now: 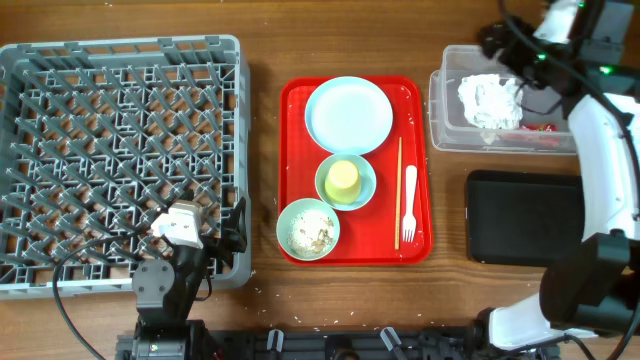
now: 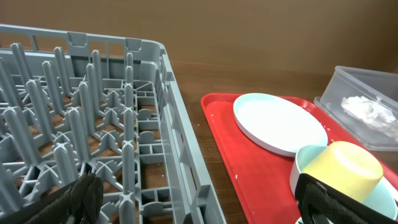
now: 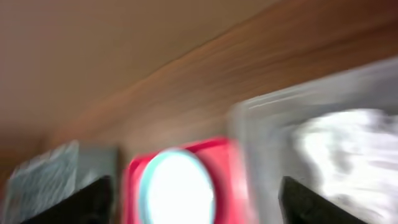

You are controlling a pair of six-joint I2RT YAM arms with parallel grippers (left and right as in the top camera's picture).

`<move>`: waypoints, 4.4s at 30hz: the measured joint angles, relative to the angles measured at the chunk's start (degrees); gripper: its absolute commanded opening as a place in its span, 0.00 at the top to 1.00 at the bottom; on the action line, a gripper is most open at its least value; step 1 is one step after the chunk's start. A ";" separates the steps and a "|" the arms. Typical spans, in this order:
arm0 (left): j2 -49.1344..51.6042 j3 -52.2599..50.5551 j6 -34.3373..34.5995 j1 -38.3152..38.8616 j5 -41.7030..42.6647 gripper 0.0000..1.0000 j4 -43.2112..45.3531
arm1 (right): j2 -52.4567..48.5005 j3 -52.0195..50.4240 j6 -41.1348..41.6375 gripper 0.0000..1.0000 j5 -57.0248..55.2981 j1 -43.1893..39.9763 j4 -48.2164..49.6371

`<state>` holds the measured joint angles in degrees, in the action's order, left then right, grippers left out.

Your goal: Sort waste into correct bins and load items into the dishwasher rack

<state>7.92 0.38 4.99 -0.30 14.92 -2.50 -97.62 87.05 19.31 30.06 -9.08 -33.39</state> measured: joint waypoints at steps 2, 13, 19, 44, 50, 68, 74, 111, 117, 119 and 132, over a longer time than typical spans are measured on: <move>0.00 0.00 0.00 0.00 0.00 0.00 0.02 | 0.00 0.00 -5.95 0.00 5.49 5.51 -0.70; 0.00 0.00 0.00 0.00 0.00 0.00 0.00 | -6.86 0.00 -2.62 0.00 -14.12 36.59 1.95; 0.00 0.00 0.00 0.00 0.00 0.00 0.00 | -11.93 0.00 1.22 0.26 -25.53 45.53 3.91; 0.22 -0.07 -2.36 -0.07 -5.97 0.00 2.82 | 7.30 0.74 10.29 0.00 -39.78 7.26 -16.20; 0.02 -0.04 2.03 -0.09 17.42 0.00 22.75 | 7.30 0.74 10.29 0.00 -39.78 7.26 -16.35; 77.88 84.13 -6.64 12.70 17.33 0.00 -44.26 | 7.19 0.74 10.47 0.00 -39.76 7.26 -16.31; 92.13 87.12 -1.14 23.12 -4.94 0.00 -41.11 | 7.19 0.74 10.47 0.00 -39.76 7.26 -16.31; 106.27 87.89 24.72 24.68 -17.22 0.96 -34.47 | 7.19 0.74 10.47 0.00 -39.76 7.26 -16.33; 96.08 87.91 21.38 24.61 -17.99 0.96 -39.58 | 7.19 0.74 10.47 0.00 -39.76 7.26 -16.35; 93.20 87.89 19.39 23.78 -23.23 0.96 -43.85 | 7.19 0.74 10.47 0.00 -39.76 7.26 -16.31; 84.00 87.91 0.74 6.14 -49.96 0.96 -39.89 | 7.19 0.74 10.47 0.00 -39.76 7.26 -16.33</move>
<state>91.92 88.29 5.74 5.85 -35.05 -42.39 -90.43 87.79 29.78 -9.69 -1.83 -49.71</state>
